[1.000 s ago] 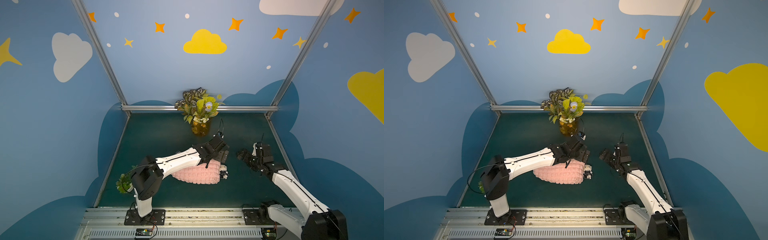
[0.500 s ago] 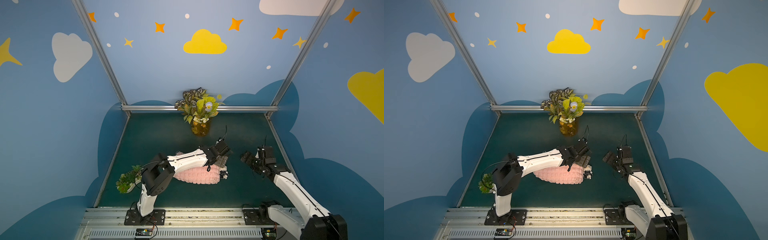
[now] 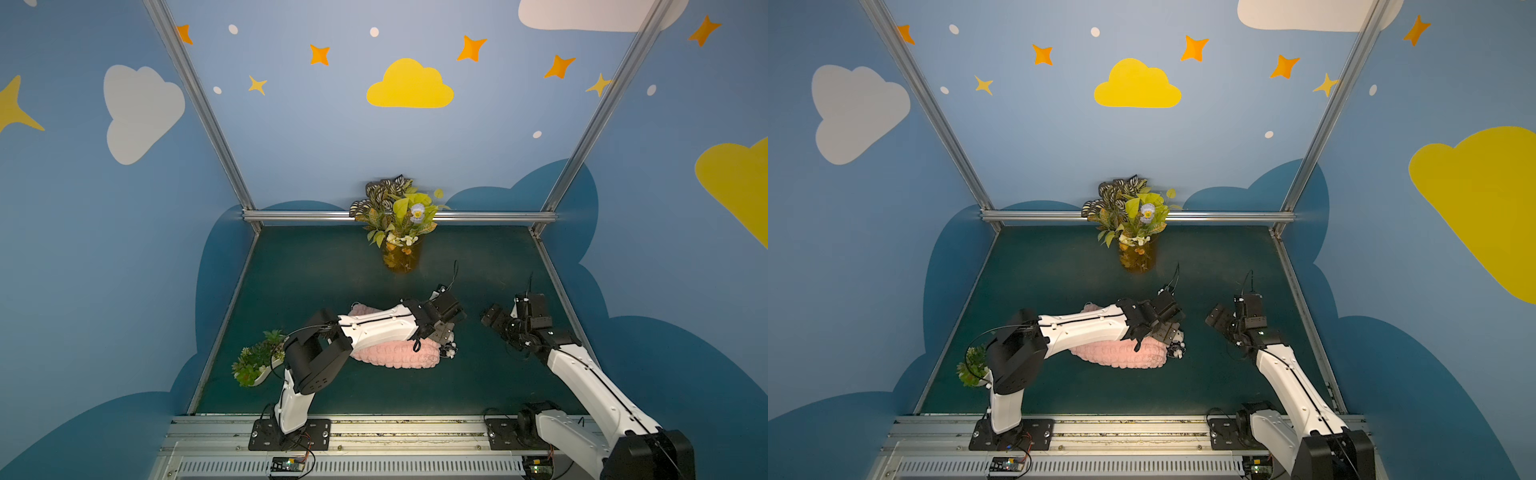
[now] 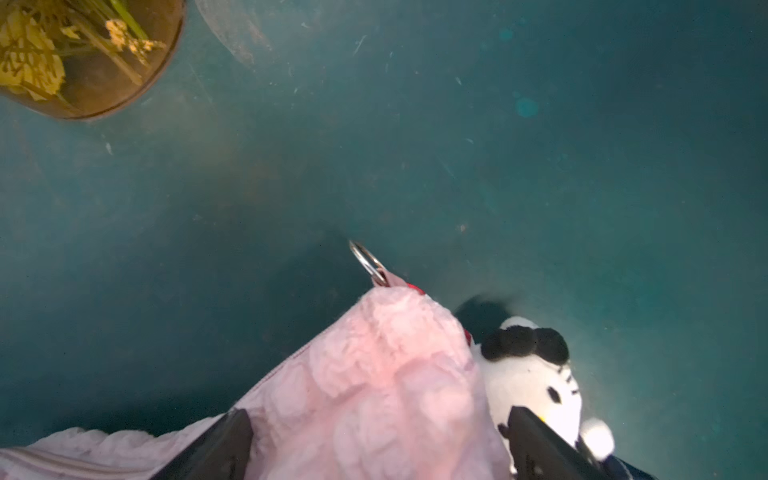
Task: Remove the decoration from the bag
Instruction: Pick up the bag from the center of the board.
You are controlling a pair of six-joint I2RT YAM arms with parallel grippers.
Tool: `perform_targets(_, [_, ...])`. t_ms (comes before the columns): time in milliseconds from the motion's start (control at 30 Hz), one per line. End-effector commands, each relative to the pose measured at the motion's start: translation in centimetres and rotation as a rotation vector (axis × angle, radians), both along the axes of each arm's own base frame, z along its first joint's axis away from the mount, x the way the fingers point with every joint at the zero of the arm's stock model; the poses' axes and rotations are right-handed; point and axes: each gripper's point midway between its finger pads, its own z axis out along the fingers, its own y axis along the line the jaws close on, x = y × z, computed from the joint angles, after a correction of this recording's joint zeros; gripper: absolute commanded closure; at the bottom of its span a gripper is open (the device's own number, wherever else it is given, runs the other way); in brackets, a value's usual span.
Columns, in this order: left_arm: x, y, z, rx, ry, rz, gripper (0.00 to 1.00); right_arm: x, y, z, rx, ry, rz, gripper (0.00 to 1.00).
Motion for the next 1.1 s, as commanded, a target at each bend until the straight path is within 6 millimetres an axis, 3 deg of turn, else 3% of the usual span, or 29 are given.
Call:
perform_targets(0, [0.2,1.3,-0.8,0.062,-0.003,0.031,0.08,0.1,0.6,0.5,0.029,0.003,0.031,0.02])
perform_targets(67, [0.1,1.4,-1.0,0.071,-0.002,0.026,0.22,0.1,1.0,0.8,0.045,-0.003,0.046,0.02])
perform_targets(200, [0.1,1.4,-0.8,0.069,-0.009,0.016,0.68,-0.1,1.7,1.1,0.074,-0.008,0.080,0.02])
perform_targets(333, [0.2,1.5,0.1,0.066,-0.029,-0.005,0.97,-0.3,2.5,1.3,0.103,-0.018,0.119,0.02])
perform_targets(667, [0.0,1.9,7.9,-0.064,-0.210,-0.128,0.98,-0.2,6.0,3.4,0.208,-0.122,0.320,0.02])
perform_targets(833, [-0.8,2.0,10.5,-0.136,-0.248,-0.232,0.98,0.3,7.8,4.8,0.257,-0.228,0.431,0.02])
perform_targets(1067, [-2.9,2.9,13.0,-0.216,-0.293,-0.394,0.98,0.4,8.7,7.4,0.238,-0.367,0.541,0.02])
